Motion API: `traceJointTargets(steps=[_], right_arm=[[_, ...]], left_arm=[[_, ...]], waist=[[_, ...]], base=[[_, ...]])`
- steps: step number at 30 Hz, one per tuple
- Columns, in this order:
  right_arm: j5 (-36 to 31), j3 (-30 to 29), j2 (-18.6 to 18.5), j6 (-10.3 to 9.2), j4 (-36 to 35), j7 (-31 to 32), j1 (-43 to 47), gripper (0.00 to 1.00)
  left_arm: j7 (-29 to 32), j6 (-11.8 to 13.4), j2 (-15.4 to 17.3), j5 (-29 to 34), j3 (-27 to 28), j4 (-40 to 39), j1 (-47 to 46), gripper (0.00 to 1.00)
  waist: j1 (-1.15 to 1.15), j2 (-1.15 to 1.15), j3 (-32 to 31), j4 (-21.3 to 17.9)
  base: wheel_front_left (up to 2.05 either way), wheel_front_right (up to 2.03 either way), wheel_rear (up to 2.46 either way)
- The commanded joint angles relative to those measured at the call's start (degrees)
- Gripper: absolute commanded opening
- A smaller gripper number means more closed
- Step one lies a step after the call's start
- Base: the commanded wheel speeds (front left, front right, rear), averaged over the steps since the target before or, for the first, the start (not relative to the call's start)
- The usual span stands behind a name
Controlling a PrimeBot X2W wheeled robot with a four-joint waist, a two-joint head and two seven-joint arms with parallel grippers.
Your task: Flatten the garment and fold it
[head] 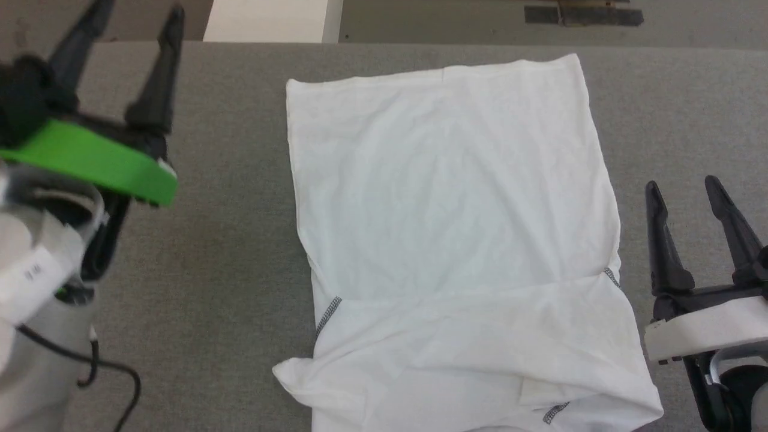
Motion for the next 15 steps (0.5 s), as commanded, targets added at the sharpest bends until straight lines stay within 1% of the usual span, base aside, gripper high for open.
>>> traceJointTargets(steps=[1,3,5,7,9,15], right_arm=[[0.1,0.5,0.1,-0.09,-0.5,0.0,-1.1,1.00],[0.3,1.2,0.1,-0.09,-0.9,-0.2,-1.8,1.00],[0.5,1.7,0.1,-0.09,-1.0,-0.5,-2.6,1.00],[0.7,2.1,0.1,-0.09,-1.2,-1.1,-3.3,1.00],[0.8,2.4,0.1,-0.09,-1.4,-1.5,-4.1,1.00],[0.7,3.1,0.1,-0.09,-2.1,-2.2,-6.3,1.00]], left_arm=[[1.7,-1.0,0.7,-0.9,0.1,2.1,-3.8,1.00],[4.0,-2.3,1.1,-2.0,0.1,5.6,-9.0,1.00],[6.0,-3.2,0.8,-3.7,0.0,9.4,-13.1,1.00],[8.3,-4.6,0.9,-5.2,-0.8,12.8,-16.2,1.00],[10.3,-5.5,1.3,-5.9,-1.7,15.9,-18.7,1.00],[14.7,-6.8,2.4,-6.6,-4.1,22.3,-24.2,1.00]], waist=[[0.00,0.00,5.1,-1.1],[0.00,0.00,7.3,-1.8],[0.00,0.00,9.5,-2.5],[0.00,0.00,11.5,-3.3],[0.00,0.00,13.6,-4.1],[0.00,0.00,19.2,-6.2]], base=[[0.00,0.00,0.00],[0.00,0.00,0.00],[0.00,0.00,0.00],[0.00,0.00,0.00],[0.00,0.00,0.00],[0.00,0.00,0.00]])
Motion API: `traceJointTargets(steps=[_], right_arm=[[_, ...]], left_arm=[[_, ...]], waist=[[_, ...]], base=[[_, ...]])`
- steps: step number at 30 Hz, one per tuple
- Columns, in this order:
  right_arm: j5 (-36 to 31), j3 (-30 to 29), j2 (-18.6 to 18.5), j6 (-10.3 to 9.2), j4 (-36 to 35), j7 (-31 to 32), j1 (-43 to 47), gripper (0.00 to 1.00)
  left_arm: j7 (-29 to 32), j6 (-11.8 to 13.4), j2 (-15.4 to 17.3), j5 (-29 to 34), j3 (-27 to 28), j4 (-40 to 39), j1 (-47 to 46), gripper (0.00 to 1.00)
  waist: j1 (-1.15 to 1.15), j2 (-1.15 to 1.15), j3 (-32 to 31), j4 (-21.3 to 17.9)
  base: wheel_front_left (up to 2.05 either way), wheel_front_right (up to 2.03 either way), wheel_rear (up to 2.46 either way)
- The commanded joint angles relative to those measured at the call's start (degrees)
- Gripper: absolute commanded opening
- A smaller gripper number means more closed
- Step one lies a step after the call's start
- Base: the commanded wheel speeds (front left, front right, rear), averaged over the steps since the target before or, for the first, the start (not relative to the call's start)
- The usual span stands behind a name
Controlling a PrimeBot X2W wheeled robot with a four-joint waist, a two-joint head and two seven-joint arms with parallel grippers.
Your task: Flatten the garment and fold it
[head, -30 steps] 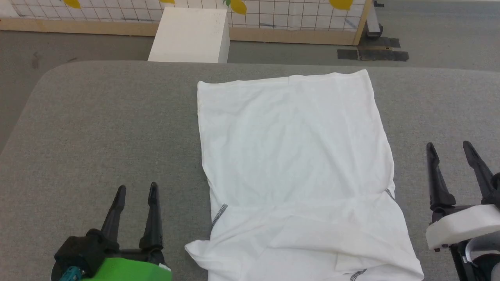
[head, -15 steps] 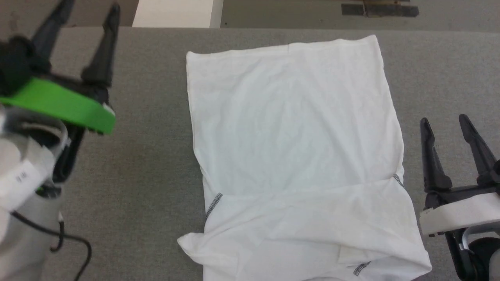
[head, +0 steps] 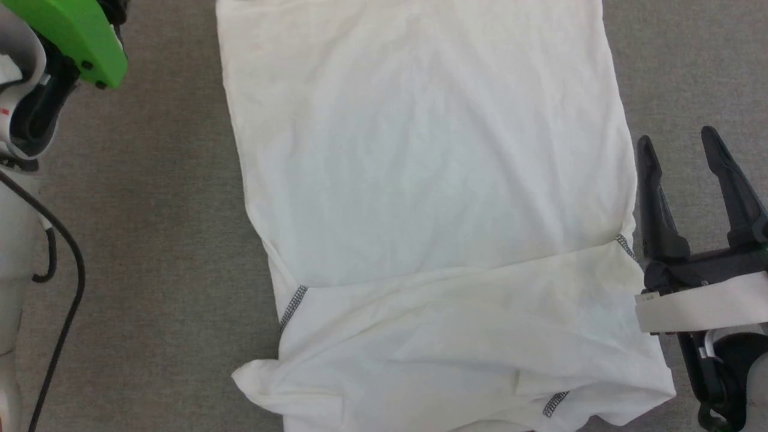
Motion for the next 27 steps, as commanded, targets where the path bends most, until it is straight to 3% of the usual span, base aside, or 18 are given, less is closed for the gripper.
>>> traceJointTargets(steps=[1,12,19,20,21,27], right_arm=[[0.5,0.3,0.0,-0.09,-0.5,-0.5,-1.2,1.00],[1.5,0.8,0.0,-0.09,0.8,-1.8,-2.8,1.00],[2.0,0.8,0.0,-0.09,1.7,-2.5,-3.4,1.00],[2.0,0.8,0.0,-0.09,1.8,-2.5,-3.5,1.00],[2.0,0.8,0.0,-0.09,2.0,-2.5,-3.6,1.00],[2.8,0.3,0.0,-0.09,1.6,-1.7,-4.8,1.00]], left_arm=[[0.7,-0.4,0.8,-0.3,-0.4,0.9,-1.9,1.00],[8.6,-1.3,3.5,-2.6,-3.9,5.9,-6.9,1.00],[13.2,0.6,4.9,-2.8,-4.6,7.8,-5.9,1.00],[13.8,0.9,5.3,-2.5,-4.8,7.9,-5.7,0.90],[14.4,0.9,5.9,-2.0,-5.2,7.9,-5.4,0.00],[14.6,0.9,6.0,-3.0,-5.6,7.2,-3.1,0.00]], waist=[[-0.01,0.00,6.1,-3.3],[-0.01,0.00,12.1,-6.0],[-0.01,0.00,13.2,-6.9],[-0.01,0.00,13.3,-7.0],[-0.01,0.00,13.3,-7.2],[-0.01,0.00,12.0,-6.8]], base=[[0.00,0.00,0.00],[0.00,0.00,0.00],[0.00,0.00,0.00],[0.00,0.00,0.00],[0.00,0.00,0.00],[0.00,0.00,0.00]])
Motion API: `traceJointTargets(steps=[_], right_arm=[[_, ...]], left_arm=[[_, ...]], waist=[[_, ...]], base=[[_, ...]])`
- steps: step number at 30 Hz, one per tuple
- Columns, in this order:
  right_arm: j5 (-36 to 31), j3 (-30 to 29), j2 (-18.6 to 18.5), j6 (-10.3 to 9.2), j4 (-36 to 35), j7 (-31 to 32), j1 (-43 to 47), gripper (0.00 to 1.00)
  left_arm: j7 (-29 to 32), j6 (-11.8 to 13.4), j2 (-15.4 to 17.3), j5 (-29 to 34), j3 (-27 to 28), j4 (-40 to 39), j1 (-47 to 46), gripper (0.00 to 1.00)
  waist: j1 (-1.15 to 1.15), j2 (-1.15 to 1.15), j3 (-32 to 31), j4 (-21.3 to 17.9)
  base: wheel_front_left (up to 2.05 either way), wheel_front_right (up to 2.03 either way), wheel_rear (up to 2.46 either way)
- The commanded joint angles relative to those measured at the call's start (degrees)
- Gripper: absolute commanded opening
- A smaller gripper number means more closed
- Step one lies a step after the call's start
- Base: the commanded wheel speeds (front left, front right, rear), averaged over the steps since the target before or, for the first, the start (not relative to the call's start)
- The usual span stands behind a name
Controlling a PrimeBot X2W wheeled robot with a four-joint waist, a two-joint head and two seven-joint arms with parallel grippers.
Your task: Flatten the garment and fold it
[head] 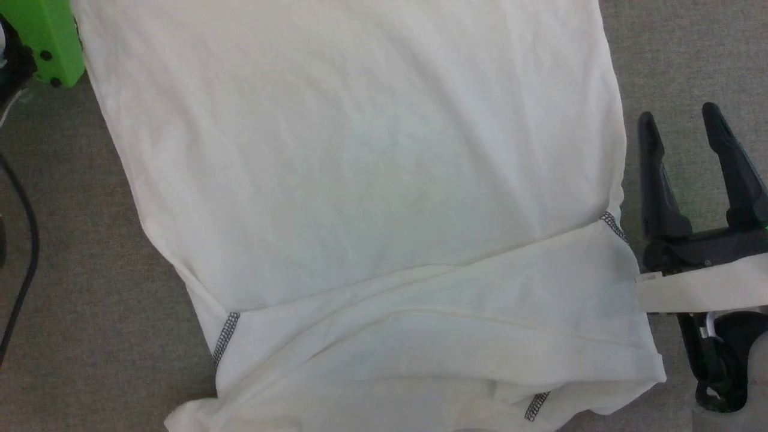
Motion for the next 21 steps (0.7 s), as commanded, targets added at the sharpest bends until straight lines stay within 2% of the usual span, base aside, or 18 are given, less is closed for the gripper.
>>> traceJointTargets(steps=[1,5,10,12,16,21], right_arm=[[0.2,0.0,0.1,-0.09,-0.7,0.9,-2.2,1.00],[-0.9,-0.4,-0.1,-0.09,-4.2,6.8,-8.9,1.00],[2.1,-2.1,-3.1,-0.09,-4.4,20.7,-24.6,1.00],[3.4,-2.7,-4.3,-0.09,-0.9,27.2,-31.1,1.00],[4.1,-5.9,-4.2,-0.09,9.4,39.4,-42.6,1.00],[-1.8,-8.1,-4.4,-0.09,21.7,45.2,-53.3,1.00]], left_arm=[[-0.2,0.2,0.0,0.3,-0.4,0.5,2.2,0.00],[-2.1,0.4,-1.1,0.5,-1.0,0.7,3.4,0.00],[-2.8,0.1,-2.1,0.6,-2.2,0.9,4.3,0.00],[-3.0,0.0,-2.4,0.6,-2.6,0.9,4.2,0.00],[-3.5,-0.4,-3.3,0.8,-3.5,0.5,3.0,0.00],[-4.5,-0.8,-5.6,1.1,-5.2,0.0,0.8,0.00]], waist=[[-0.01,0.00,-1.2,0.5],[-0.01,0.00,-3.8,1.3],[-0.01,0.00,-5.5,2.2],[-0.01,0.00,-5.6,2.7],[-0.01,0.00,-4.7,4.2],[-0.01,0.00,-2.8,7.0]], base=[[0.00,0.00,0.00],[0.00,0.00,0.00],[0.00,0.00,0.00],[0.00,0.00,0.00],[0.00,0.00,0.00],[0.00,0.00,0.00]])
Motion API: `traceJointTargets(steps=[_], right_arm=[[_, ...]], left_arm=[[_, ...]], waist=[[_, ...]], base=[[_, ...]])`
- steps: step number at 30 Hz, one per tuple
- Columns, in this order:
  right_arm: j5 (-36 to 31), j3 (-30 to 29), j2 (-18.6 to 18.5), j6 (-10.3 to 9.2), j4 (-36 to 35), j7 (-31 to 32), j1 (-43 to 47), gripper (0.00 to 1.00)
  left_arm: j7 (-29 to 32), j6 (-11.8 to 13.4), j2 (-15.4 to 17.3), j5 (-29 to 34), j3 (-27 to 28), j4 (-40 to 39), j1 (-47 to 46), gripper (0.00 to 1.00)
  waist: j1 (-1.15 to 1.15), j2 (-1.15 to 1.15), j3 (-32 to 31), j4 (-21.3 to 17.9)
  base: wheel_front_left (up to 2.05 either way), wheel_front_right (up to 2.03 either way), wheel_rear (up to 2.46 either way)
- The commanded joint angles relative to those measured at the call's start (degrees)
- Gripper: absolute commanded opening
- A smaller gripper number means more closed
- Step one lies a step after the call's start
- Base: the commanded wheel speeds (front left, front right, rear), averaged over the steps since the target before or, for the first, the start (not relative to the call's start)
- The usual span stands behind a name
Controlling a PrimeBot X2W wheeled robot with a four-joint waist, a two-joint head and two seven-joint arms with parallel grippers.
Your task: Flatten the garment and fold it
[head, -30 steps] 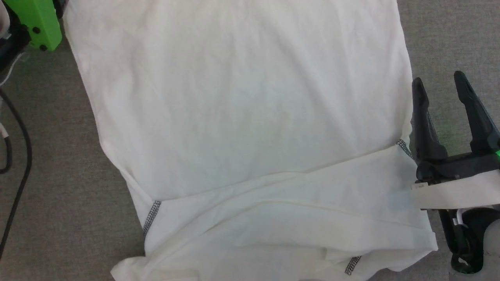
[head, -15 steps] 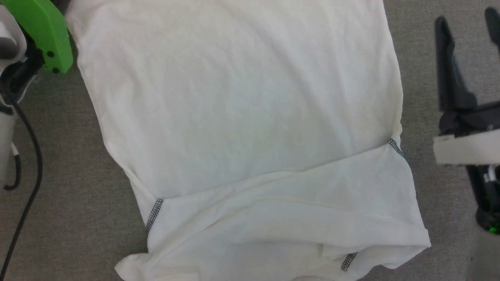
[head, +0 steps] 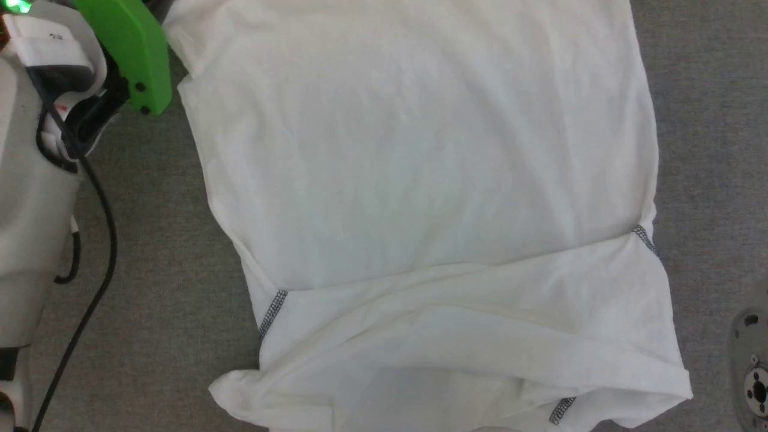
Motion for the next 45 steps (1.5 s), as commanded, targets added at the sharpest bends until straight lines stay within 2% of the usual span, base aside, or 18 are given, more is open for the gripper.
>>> traceJointTargets(steps=[1,6,10,18,26,27,28,33,45], right_arm=[[-1.7,-0.6,0.7,-0.08,2.5,0.6,-2.0,1.00],[-6.9,-1.6,2.3,-0.08,11.0,3.8,-6.0,1.00],[-10.0,-2.0,2.8,-0.08,14.4,4.2,-7.5,1.00],[-14.0,-3.8,2.9,-0.08,17.7,2.9,-8.7,1.00],[-15.9,-5.5,3.2,-0.08,19.1,2.2,-9.0,1.00],[-16.0,-5.6,3.3,-0.08,19.1,2.2,-9.0,0.61],[-16.4,-5.8,3.4,-0.08,19.0,1.8,-9.2,0.00],[-16.5,-5.1,3.1,-0.08,19.0,-0.1,-9.6,0.00],[-9.5,-3.7,-0.7,-0.08,18.5,-9.1,-8.6,0.00]], left_arm=[[-0.6,-0.4,-1.0,0.6,-0.5,-0.3,-1.3,0.00],[-2.0,-0.9,-3.6,0.6,-2.4,0.0,-3.5,0.00],[-2.9,-1.3,-4.9,0.5,-4.1,0.1,-4.9,0.00],[-5.3,-1.6,-5.8,-0.3,-6.6,1.3,-6.9,0.00],[-7.1,-1.8,-5.9,-1.8,-8.5,3.2,-9.0,0.00],[-7.3,-1.8,-5.9,-2.0,-8.7,3.5,-9.2,0.00],[-7.6,-1.8,-5.8,-2.3,-8.8,3.8,-9.4,0.00],[-9.9,-1.8,-5.5,-3.1,-8.8,5.5,-10.3,0.00],[-24.5,-0.6,-5.2,-2.0,-4.1,9.8,-11.9,0.00]], waist=[[0.00,0.00,1.8,2.2],[0.00,0.00,3.7,5.2],[0.00,0.00,5.3,7.3],[0.00,0.00,7.9,10.0],[0.00,0.00,9.1,11.0],[0.00,0.00,9.2,11.0],[0.00,0.00,9.2,10.9],[0.00,0.00,8.7,10.3],[0.00,0.00,1.7,7.8]], base=[[0.00,0.00,0.00],[0.00,0.00,0.00],[0.00,0.00,0.00],[0.00,0.00,0.00],[0.00,0.00,0.00],[0.00,0.00,0.00],[0.00,0.00,0.00],[0.00,0.00,0.00],[0.00,0.00,0.00]])
